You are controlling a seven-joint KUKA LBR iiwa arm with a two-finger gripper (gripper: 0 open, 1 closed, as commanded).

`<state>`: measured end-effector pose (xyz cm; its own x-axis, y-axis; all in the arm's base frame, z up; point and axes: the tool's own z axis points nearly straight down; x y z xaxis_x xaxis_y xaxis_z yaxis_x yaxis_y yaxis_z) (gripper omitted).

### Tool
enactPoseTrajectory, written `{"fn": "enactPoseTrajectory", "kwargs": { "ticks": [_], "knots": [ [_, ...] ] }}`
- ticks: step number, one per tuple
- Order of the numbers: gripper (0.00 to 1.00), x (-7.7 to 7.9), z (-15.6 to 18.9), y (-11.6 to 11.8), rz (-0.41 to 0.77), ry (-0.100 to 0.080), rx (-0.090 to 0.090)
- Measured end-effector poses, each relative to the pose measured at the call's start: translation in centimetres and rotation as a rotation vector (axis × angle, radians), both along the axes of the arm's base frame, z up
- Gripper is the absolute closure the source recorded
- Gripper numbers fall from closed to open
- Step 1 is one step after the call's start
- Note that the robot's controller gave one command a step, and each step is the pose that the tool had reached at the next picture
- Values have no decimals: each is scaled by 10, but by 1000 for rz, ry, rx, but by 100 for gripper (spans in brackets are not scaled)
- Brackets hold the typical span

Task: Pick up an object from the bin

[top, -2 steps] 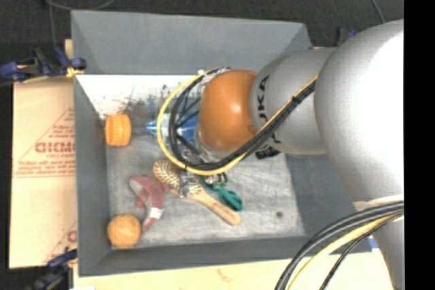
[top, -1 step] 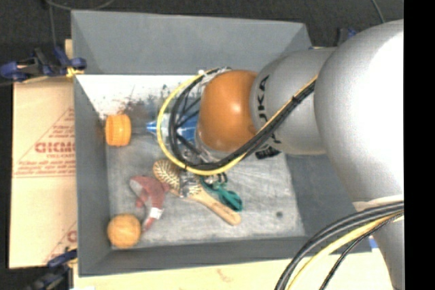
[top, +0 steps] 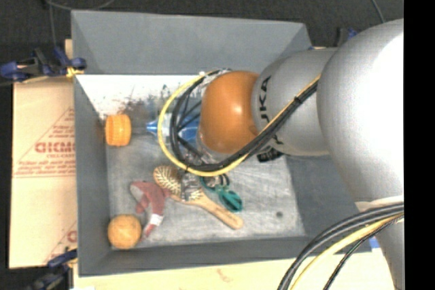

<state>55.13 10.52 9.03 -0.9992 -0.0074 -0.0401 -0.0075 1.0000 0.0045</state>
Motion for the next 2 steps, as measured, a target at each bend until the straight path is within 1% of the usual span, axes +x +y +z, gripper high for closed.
{"fn": "enactPoseTrajectory", "kwargs": {
  "ticks": [1, 2],
  "knots": [
    [100, -5, 130, 14, 17, 36, -6],
    [100, -6, 130, 14, 17, 37, -6]
  ]
}}
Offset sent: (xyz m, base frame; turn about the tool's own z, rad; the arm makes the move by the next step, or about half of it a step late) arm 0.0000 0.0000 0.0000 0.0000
